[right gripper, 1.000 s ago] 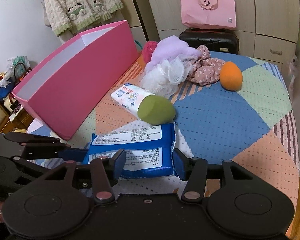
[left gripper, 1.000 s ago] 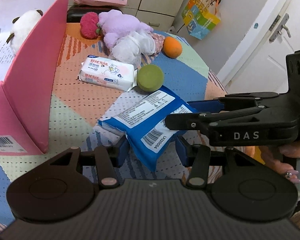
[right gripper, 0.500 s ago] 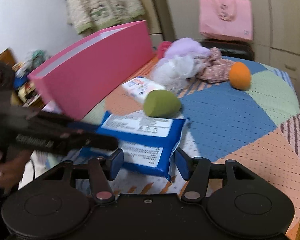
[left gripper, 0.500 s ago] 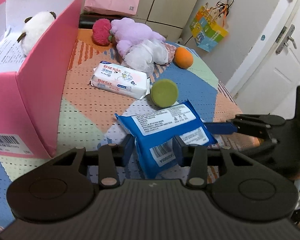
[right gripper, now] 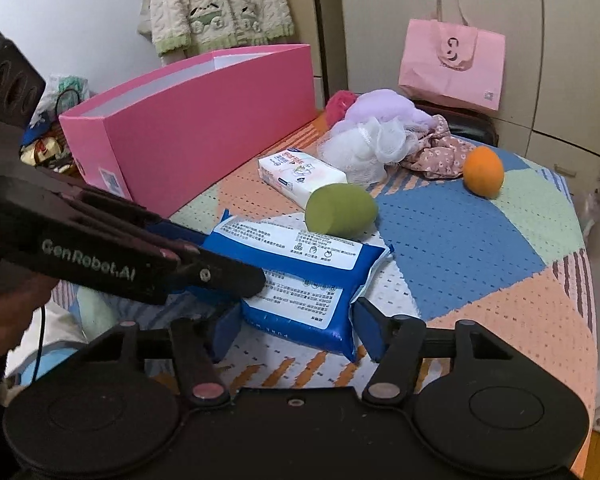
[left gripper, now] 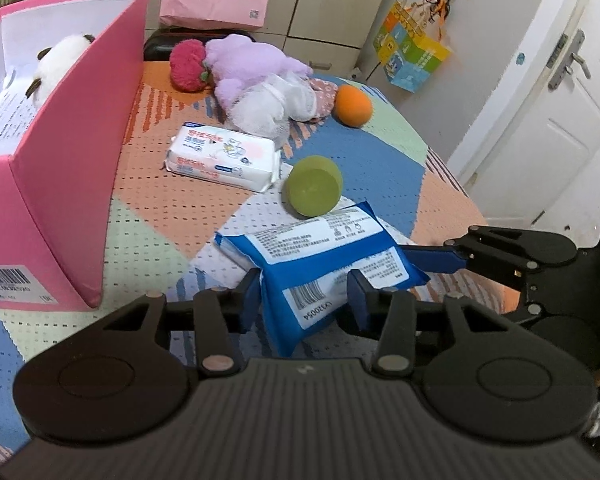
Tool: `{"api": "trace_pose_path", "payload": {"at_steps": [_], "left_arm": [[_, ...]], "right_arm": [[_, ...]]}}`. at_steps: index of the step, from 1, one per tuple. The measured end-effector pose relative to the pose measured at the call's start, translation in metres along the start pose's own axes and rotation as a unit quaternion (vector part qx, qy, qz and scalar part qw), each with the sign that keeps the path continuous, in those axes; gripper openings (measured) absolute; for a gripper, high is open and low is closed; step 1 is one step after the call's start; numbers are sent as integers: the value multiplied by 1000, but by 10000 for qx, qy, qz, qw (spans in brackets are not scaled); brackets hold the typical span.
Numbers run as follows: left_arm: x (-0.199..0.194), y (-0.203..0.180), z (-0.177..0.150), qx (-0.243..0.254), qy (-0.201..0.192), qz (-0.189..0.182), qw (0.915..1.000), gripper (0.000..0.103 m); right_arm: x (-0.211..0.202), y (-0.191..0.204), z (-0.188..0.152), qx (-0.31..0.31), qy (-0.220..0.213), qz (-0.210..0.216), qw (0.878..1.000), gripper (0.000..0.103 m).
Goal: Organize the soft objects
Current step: 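Lift the blue wet-wipe pack with the left gripper and lower it into the box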
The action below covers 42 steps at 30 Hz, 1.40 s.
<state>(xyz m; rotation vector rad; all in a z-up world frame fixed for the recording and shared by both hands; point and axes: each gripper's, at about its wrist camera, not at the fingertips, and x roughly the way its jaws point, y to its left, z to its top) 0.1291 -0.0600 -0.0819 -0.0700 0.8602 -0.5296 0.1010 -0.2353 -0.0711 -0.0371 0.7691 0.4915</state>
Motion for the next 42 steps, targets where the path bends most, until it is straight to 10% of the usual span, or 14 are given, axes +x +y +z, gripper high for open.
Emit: {"api": "trace_pose_path", "payload": {"at_steps": [33,42], "left_arm": [[-112,36,-10,-237,634,-476,9966,47],[-159,58,3,16,299,-236,9993,47]], "right_arm": [[-55,113,29,-1054,360,55,9938,66],[-53,152,65,-1416,149,142,9897,66]]}}
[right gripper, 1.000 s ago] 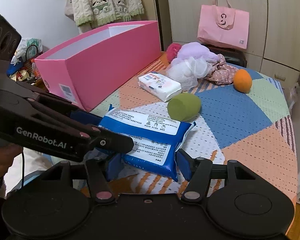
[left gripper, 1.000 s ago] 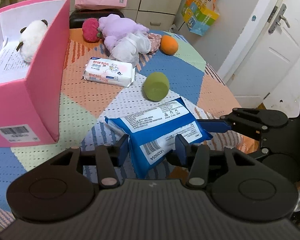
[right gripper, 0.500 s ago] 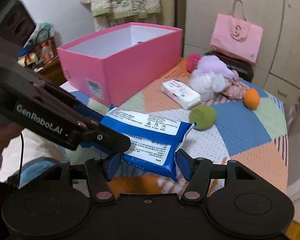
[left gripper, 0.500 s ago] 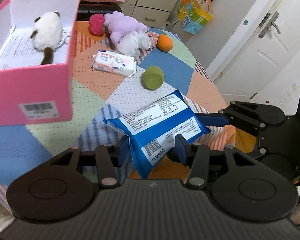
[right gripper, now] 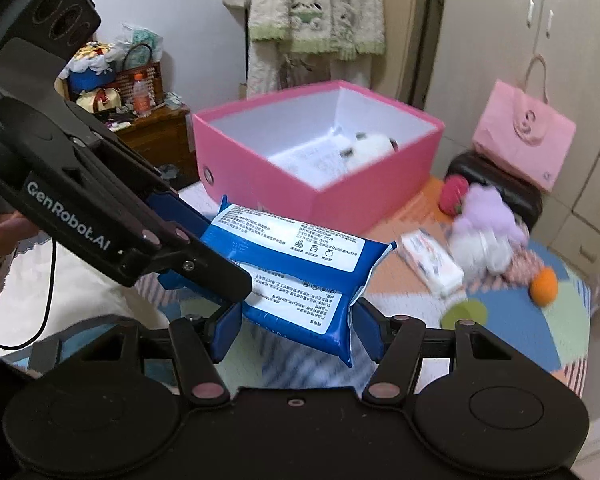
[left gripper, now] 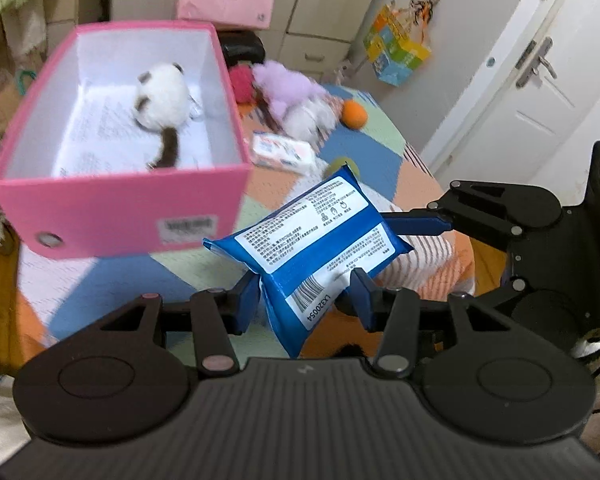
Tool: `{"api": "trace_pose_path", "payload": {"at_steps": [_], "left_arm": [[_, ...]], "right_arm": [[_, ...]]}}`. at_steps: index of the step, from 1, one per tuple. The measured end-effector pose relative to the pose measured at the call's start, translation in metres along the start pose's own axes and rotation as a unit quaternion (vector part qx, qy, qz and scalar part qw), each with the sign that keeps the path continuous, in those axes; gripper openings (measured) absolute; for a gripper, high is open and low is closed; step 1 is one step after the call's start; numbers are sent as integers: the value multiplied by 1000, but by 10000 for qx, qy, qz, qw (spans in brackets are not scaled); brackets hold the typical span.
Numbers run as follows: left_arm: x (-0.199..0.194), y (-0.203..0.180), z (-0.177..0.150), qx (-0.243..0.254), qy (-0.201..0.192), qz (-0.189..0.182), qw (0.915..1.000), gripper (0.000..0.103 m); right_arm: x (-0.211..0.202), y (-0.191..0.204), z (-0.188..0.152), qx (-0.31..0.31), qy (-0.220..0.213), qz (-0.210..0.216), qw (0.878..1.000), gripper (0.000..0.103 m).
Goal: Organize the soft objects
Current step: 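Lift the blue wet-wipe pack with the left gripper and lower it into the box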
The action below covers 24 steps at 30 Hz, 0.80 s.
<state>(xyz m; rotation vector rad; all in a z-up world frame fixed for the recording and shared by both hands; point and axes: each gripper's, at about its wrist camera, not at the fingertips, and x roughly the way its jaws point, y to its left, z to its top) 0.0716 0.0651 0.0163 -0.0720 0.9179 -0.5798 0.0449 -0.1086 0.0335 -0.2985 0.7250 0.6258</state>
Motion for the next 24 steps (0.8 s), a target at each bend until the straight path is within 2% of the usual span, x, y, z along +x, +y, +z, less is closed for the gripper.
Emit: {"api": "trace_pose_path", "payload": {"at_steps": [5,12,14,18,24], "left_arm": [[-25,10,15,114,-417,188,9989,47],[-33,20,42,457,-936,553,9930,49],[-30,28,50,434,-993,559,9925,53],[-19,55,72,208,-1009,550,9932,53],[12,91,87,-96,-948,714,9929,53]], "right_arm": [[-3,11,25,-231,-454,-202,9985,67],[18,1,62,-91,-654,-306,9973,68],[26,-3,71,-43,-686,-298,9972,68],[47,-10,89,6,-679,-328,9972,68],[91,-19,111,141,-382,-321,9987,68]]}}
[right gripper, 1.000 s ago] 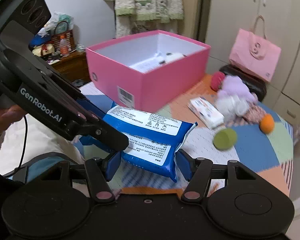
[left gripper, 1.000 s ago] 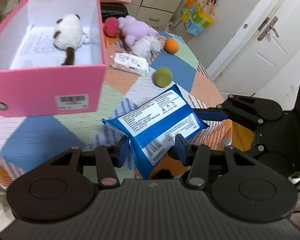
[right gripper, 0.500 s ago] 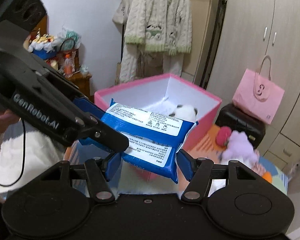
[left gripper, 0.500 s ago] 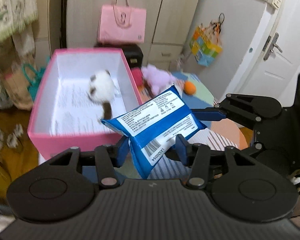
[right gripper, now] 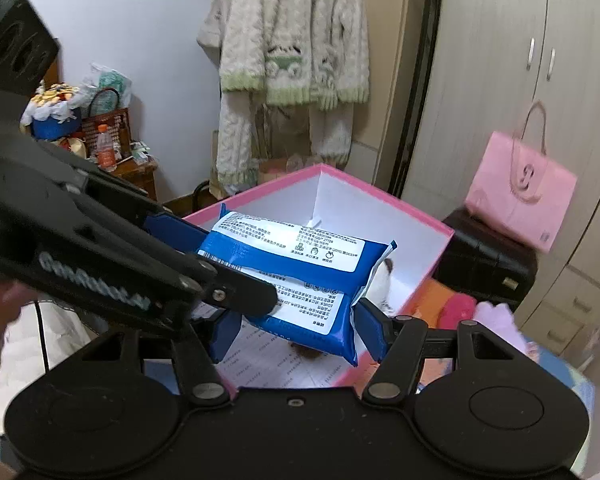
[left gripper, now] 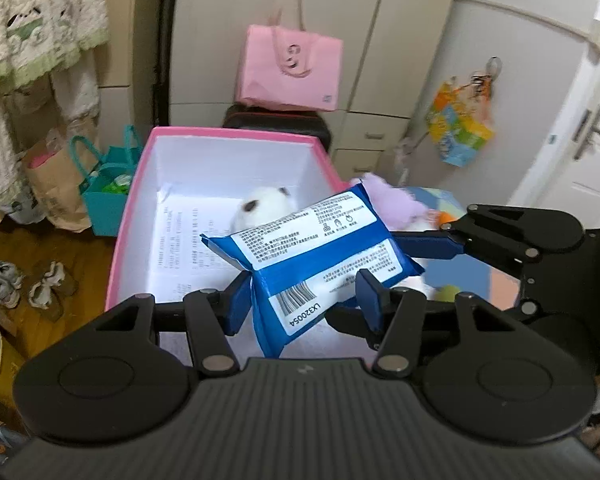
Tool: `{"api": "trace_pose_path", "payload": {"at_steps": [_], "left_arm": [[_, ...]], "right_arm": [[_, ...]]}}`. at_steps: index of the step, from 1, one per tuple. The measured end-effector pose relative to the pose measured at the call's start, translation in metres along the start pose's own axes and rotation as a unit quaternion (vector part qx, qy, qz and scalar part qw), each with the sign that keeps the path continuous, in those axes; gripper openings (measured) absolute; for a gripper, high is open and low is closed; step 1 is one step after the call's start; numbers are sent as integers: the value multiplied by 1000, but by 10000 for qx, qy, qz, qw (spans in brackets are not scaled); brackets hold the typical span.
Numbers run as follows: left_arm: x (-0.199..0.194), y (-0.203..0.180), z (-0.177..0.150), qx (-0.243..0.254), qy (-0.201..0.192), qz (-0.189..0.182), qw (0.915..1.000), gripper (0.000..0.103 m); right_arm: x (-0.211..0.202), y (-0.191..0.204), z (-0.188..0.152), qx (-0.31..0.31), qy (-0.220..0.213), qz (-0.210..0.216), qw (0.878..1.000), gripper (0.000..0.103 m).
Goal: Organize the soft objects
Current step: 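Lift the blue wet-wipe pack with the left gripper and lower it into the box, then open the left gripper to release the pack and withdraw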
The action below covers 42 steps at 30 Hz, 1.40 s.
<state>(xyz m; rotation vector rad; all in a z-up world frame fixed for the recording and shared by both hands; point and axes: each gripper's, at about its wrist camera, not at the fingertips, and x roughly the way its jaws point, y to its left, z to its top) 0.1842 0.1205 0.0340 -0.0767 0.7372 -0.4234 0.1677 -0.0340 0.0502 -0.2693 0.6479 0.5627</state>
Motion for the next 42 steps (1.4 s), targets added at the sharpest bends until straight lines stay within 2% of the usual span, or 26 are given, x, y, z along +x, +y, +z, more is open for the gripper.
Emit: {"api": "trace_pose_path", "payload": {"at_steps": [9,15,19,24,35,42], "left_arm": [[42,36,8,-262,353,7,9990,53],[66,49,7,-400,669,54,9969,53],[64,49,5,-420,559,188,9974,59],[50,37,2,-115,229,393,9989,61],[15,9,3,208,-17,391,9990,63],[-13,-14,-2,269,61,80,9996,64]], "right_arm": [[55,-12,9,127,483,128,9987,68],[75,-17,6,116,710,171,9973,68],[79,-18,6,88,691,153,9975,67],[73,-21,6,121,614,154,9979,67],[28,-29,-2,189,298,170,9992,67],[-25,-50,-13,457,177,360,9982,67]]}}
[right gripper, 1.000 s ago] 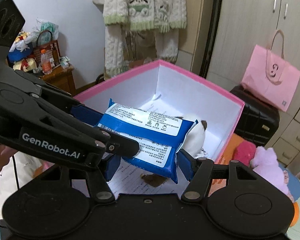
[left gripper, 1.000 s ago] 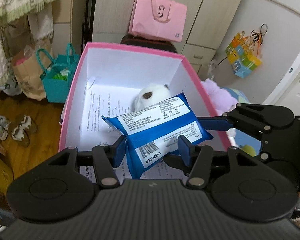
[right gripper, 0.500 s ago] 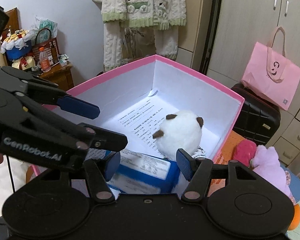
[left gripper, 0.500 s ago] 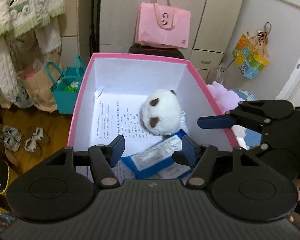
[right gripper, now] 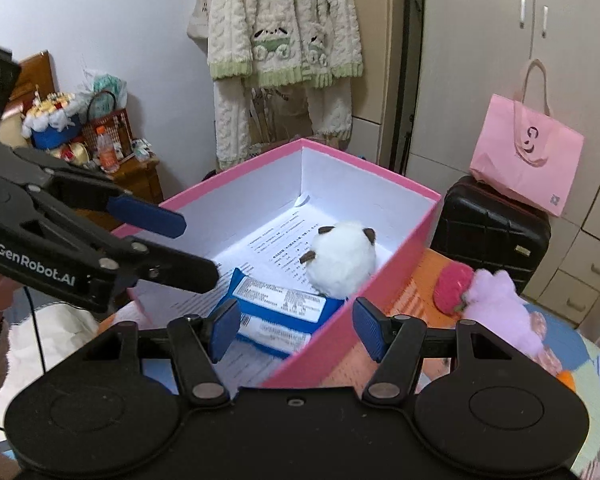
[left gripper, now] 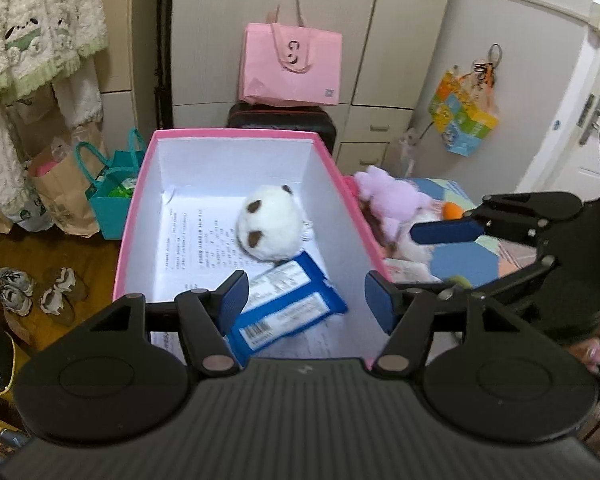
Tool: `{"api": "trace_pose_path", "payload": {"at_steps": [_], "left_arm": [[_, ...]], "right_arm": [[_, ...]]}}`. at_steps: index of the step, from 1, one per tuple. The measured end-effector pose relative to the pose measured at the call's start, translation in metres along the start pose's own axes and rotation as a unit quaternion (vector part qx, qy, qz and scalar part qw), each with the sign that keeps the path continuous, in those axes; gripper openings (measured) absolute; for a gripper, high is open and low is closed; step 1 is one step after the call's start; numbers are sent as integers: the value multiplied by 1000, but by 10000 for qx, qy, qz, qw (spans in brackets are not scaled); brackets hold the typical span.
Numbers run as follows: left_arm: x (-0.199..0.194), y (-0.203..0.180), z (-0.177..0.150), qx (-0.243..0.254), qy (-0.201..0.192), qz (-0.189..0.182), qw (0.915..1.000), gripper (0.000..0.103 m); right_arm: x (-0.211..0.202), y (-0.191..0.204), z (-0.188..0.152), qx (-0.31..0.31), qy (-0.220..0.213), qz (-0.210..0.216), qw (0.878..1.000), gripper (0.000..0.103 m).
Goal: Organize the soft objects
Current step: 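Open the left gripper to release the pack and withdraw, then move the left gripper to the green sponge and close on it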
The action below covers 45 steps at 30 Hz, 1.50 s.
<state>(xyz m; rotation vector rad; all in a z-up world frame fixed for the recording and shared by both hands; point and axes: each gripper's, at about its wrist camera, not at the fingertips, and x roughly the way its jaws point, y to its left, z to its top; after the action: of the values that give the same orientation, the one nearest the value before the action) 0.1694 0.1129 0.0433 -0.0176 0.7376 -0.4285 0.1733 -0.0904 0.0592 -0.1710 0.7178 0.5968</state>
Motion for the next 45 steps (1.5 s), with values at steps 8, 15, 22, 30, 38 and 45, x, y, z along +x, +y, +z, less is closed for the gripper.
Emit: {"api": "trace_pose_path", "payload": {"at_steps": [8,15,22,30,38,45], "left_arm": [[-27,-42,-6,482,-30,-243,9985,64],[-34,-84,-14,875,74,-529,9947,64],[-10,-117,-20,985,489,-1084,9880,64],[32,-139,-36,952,669,-1329,9843,64],[64,-153,-44,1129,383,-1476,9818,64],[101,-160,-47,1139,360,-1354,9836,63]], "right_arm": [[-58,-41,-30,561,-26,234,9981,67],[-84,-71,-67,1021,-33,240,9945,67],[-97,-94,-101,1056,-220,115,9941,67],[-99,-124,-133,967,-739,-3,9926,67],[-89,-137,-145,702,-1298,-927,9847,67],[-69,-159,-143,674,-1353,-888,9845,67]]}}
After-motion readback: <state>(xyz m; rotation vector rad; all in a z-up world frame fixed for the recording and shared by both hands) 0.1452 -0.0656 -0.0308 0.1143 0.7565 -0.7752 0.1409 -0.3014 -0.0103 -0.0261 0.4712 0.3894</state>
